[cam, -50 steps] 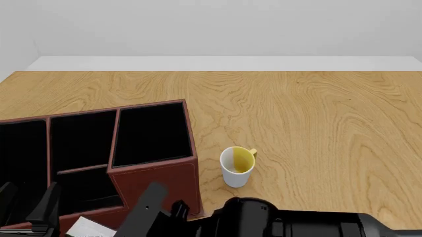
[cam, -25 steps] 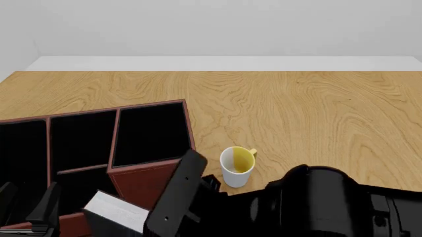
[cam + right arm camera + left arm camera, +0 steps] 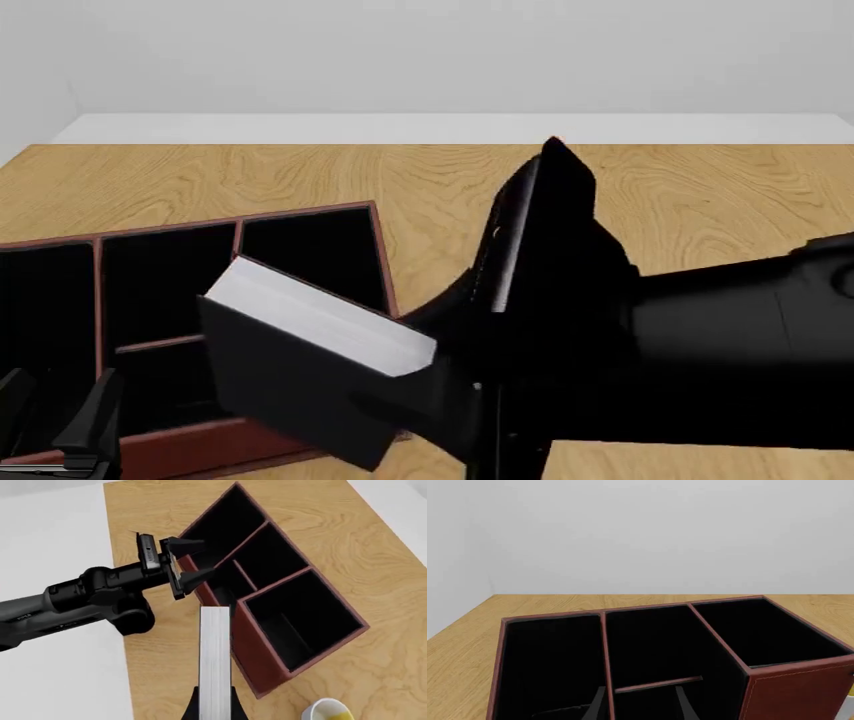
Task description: Pick up the book and place it in the front compartment of the caddy.
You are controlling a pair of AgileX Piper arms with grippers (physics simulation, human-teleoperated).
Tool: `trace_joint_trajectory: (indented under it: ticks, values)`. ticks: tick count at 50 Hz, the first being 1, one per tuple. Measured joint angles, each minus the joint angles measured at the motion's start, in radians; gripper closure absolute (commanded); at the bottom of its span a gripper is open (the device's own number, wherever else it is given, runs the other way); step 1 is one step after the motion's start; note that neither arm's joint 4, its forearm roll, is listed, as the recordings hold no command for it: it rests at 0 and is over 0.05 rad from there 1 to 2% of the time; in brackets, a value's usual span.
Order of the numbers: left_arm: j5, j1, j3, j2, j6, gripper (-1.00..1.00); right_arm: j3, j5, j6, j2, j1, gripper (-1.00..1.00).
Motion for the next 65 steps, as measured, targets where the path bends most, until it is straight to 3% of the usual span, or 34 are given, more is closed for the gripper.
trace_joint_trajectory:
  ticks: [8,20,33,46,56,65]
  values:
    - [0.000,0.000,0.000,0.000,0.000,-1.00,-0.096,0.057,-0.042,-0.014,-0.003,1.00]
    - [0.000,0.000,0.000,0.000,0.000,-1.00,-0.349,0.146,-0.110,0.035,0.005,1.00]
    - [0.000,0.000,0.000,0.000,0.000,-1.00,-0.525,0.100,-0.226,0.175,0.067,1.00]
    - [0.000,0.000,0.000,0.000,0.000,-1.00,-0.558,-0.001,-0.384,0.272,0.142,1.00]
    - [0.000,0.000,0.000,0.000,0.000,-1.00,-0.526,-0.073,-0.509,0.298,0.142,1.00]
    - [0.000,0.000,0.000,0.000,0.000,-1.00,-0.566,-0.085,-0.578,0.322,0.121,1.00]
